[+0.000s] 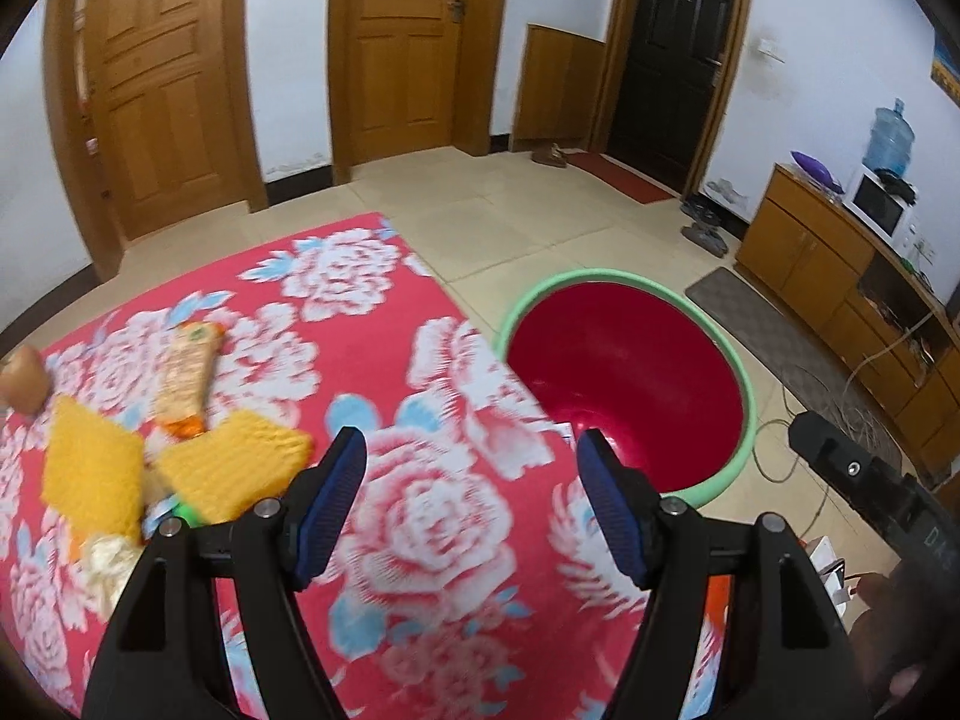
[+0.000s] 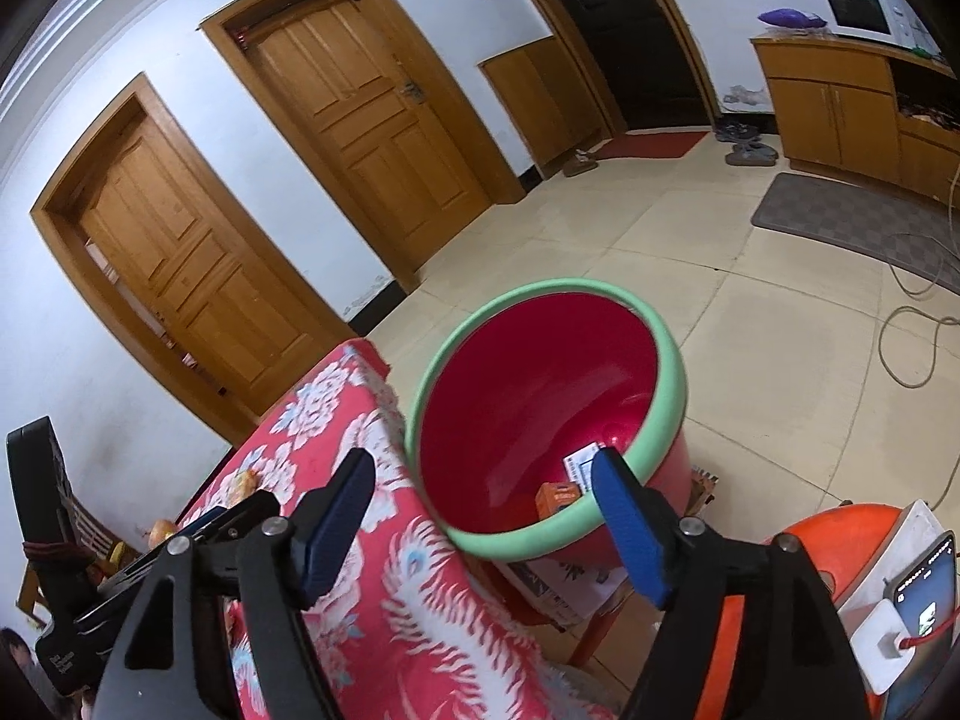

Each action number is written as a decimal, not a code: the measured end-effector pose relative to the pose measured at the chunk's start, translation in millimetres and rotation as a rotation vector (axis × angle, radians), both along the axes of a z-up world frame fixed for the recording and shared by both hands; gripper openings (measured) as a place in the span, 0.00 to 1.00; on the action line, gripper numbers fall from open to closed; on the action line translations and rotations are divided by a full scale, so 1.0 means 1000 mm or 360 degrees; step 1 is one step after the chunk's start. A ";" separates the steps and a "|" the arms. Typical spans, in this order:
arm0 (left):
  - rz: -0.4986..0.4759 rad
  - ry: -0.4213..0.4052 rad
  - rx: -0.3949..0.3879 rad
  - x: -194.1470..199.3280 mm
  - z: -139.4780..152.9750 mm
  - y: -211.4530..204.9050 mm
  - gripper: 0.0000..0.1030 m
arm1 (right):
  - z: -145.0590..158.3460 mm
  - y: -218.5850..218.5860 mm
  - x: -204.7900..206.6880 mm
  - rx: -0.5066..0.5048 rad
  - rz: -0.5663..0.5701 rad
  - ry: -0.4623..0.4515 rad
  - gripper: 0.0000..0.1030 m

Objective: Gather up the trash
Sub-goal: 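Move both grippers back over the table toward the crumpled paper, then grasp the crumpled white paper with the left gripper and lift it, then grasp the yellow foam net with the right gripper while the left holds the paper, then carry the paper and the foam net in both grippers over the red bucket, then open both grippers to drop the paper and foam net into the bucket, then move both grippers back over the table toward the remaining items, then grasp the second yellow foam net with the left gripper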

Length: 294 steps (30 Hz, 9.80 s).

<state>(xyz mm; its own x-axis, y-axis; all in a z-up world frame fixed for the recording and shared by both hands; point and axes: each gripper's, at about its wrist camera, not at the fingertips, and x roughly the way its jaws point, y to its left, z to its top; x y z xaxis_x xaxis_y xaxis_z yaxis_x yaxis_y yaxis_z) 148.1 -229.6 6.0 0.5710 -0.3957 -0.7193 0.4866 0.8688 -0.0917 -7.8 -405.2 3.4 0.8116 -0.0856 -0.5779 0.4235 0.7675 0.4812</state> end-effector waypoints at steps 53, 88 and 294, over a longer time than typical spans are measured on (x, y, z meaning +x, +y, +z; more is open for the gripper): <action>0.0544 0.0184 -0.0029 0.006 -0.054 0.157 0.39 | -0.003 0.089 0.020 -0.0070 0.0366 0.0122 0.79; 0.0756 0.0022 -0.0059 0.004 -0.032 0.235 0.37 | -0.017 0.229 0.139 -0.0416 0.0964 0.0286 0.78; 0.0469 0.0092 -0.0185 0.075 -0.040 0.226 0.14 | 0.008 0.187 0.094 -0.0313 0.0654 0.0239 0.72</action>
